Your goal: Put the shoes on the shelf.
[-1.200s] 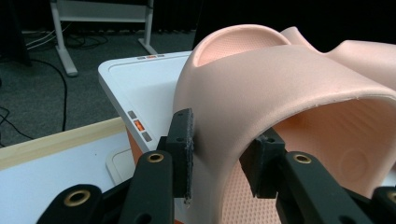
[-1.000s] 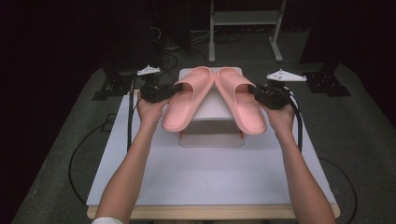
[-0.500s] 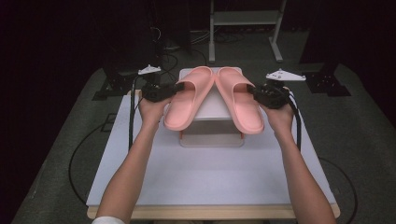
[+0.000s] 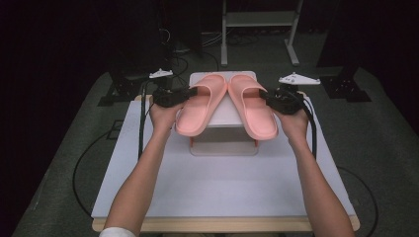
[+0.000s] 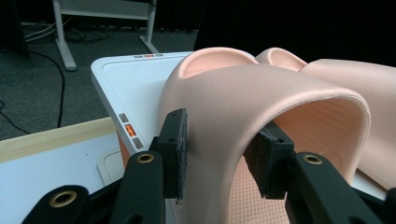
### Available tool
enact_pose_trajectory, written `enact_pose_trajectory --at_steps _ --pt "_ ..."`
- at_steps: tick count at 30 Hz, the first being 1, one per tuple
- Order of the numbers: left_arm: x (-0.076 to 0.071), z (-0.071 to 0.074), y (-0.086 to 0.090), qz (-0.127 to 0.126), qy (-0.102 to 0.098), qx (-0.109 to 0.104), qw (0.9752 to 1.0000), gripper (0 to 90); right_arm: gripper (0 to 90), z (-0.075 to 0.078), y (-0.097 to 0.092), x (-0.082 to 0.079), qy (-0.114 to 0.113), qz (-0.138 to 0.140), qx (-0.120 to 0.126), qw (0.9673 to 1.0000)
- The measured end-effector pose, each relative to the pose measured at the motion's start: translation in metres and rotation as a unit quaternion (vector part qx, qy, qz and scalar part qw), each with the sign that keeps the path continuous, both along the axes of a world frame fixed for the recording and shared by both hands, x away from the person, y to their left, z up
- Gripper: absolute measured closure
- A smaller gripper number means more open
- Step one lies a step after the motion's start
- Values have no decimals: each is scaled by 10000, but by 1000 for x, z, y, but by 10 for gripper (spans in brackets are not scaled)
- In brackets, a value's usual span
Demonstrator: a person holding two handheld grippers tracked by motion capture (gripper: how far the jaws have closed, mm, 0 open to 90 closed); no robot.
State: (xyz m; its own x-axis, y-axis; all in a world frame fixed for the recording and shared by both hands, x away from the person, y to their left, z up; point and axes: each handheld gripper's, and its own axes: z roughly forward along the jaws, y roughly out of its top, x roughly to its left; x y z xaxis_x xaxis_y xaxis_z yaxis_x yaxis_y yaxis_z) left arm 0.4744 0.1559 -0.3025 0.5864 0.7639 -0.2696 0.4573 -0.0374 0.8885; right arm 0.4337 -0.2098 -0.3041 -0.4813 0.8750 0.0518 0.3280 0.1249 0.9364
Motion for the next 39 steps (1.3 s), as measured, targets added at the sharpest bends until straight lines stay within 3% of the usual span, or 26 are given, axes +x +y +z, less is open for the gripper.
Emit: enact_pose_trajectory --at_steps 22,39 --pt "3 -1 -4 -61 43 -46 10000 592 675 -2 5 4 39 41 185 9998" --pt "7 0 -11 -72 41 -38 10000 587 636 -6 13 10 -64 -18 416 9991"
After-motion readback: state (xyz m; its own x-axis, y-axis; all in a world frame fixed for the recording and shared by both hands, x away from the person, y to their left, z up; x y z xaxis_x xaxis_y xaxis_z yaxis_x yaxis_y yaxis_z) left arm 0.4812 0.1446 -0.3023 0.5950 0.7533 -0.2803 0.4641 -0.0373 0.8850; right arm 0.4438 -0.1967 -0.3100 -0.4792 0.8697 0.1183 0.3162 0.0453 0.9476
